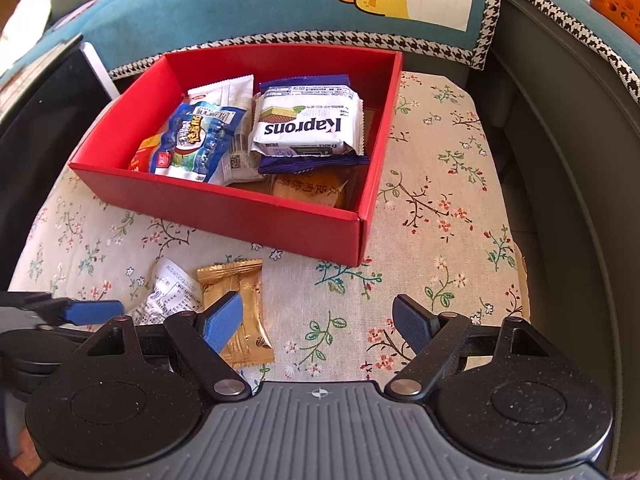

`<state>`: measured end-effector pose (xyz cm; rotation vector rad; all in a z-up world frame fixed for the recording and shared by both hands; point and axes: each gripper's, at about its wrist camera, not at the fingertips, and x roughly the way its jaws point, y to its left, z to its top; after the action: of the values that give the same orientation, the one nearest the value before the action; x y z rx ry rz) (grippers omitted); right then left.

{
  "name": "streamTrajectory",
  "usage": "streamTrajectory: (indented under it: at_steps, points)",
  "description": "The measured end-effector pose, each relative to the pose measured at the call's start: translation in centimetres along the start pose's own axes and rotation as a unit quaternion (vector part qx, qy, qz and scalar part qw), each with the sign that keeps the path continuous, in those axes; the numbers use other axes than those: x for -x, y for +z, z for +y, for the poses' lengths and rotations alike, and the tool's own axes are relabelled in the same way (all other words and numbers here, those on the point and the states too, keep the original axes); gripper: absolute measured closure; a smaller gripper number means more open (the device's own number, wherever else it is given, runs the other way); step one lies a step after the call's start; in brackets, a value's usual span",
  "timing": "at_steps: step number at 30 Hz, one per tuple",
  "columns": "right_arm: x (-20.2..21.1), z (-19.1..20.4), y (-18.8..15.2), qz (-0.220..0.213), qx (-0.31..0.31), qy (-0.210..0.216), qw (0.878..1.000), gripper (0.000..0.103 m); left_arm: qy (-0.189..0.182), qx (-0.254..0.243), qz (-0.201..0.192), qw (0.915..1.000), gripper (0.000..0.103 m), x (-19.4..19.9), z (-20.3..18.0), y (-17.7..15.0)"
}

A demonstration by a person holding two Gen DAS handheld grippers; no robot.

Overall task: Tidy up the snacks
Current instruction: 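Move both open tools back toward the white packet and gold pastry on the cloth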

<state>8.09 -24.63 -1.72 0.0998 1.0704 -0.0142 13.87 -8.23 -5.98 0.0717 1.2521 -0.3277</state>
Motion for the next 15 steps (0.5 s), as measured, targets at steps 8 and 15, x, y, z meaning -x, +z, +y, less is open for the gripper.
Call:
streamTrajectory:
  at_steps: [8, 15]
  points:
    - [-0.7, 0.6, -0.1, 0.012, 0.009, 0.005, 1.000, 0.016, 0.003, 0.001, -0.001, 1.0000, 0.007, 0.8, 0.7, -0.6]
    - [-1.4, 1.8, 0.0, 0.022, 0.017, 0.012, 1.000, 0.016, 0.000, 0.011, -0.007, 0.9999, 0.015, 1.9, 1.9, -1.3]
